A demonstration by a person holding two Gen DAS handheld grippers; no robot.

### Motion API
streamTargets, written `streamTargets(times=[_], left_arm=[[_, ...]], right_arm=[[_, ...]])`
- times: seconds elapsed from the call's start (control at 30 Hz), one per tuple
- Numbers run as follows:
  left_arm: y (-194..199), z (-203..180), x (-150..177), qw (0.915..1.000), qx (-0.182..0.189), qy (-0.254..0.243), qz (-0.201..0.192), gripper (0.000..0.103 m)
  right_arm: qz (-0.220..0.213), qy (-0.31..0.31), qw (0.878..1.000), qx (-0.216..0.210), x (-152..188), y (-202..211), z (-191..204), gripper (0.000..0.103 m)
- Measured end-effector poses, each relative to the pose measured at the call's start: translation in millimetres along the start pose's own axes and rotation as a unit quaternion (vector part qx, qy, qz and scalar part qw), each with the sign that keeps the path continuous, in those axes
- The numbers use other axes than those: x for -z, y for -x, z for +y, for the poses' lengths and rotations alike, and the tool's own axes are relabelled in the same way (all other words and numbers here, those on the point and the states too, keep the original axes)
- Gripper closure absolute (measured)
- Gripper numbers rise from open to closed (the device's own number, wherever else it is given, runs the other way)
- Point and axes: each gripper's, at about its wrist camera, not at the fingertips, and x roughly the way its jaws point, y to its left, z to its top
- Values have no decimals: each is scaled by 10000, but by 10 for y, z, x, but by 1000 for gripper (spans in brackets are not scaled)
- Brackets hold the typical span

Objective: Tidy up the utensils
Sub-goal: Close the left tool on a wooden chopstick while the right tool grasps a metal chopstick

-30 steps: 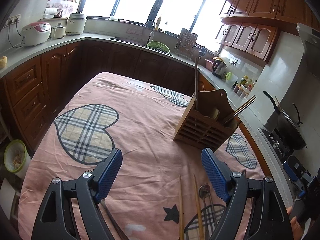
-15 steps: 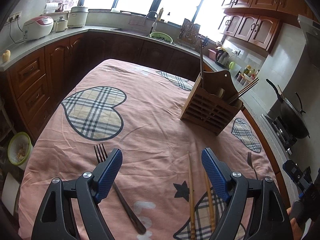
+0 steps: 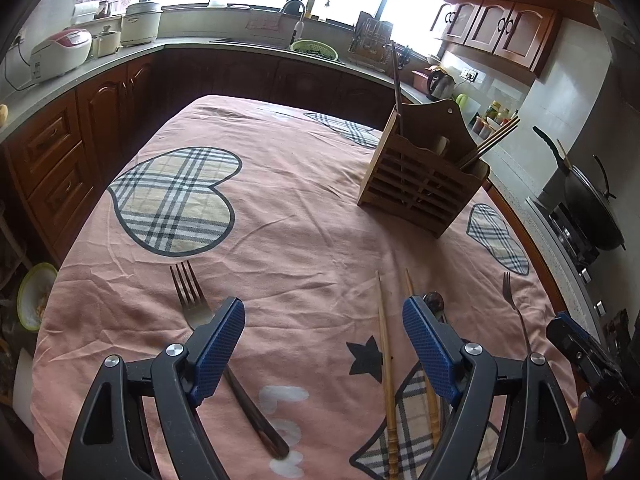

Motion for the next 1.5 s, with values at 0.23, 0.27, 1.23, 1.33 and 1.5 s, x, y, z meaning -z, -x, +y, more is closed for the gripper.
streamTargets(times=[0.23, 0.27, 1.23, 1.33, 1.5], left_arm=[[-205, -97, -16, 9996, -49, -151, 253, 22], [-234, -117, -20, 9994, -61, -184, 280, 22], [-1489, -517, -202, 9891, -82, -858, 1194, 38], [-1625, -584, -205, 9869, -148, -1017, 1243, 43], [-1722, -632, -225, 9853, -220, -1176, 1217, 50]], right_arm=[[312, 196, 9993, 77, 68, -182, 50, 2], [356, 232, 9991, 90, 79, -208, 58, 2], [1541, 609, 9860, 206, 220, -1047, -10, 82], [1535, 521, 9866, 192, 160, -1096, -64, 82], [1532, 382, 9873, 148, 68, -1184, -116, 80]])
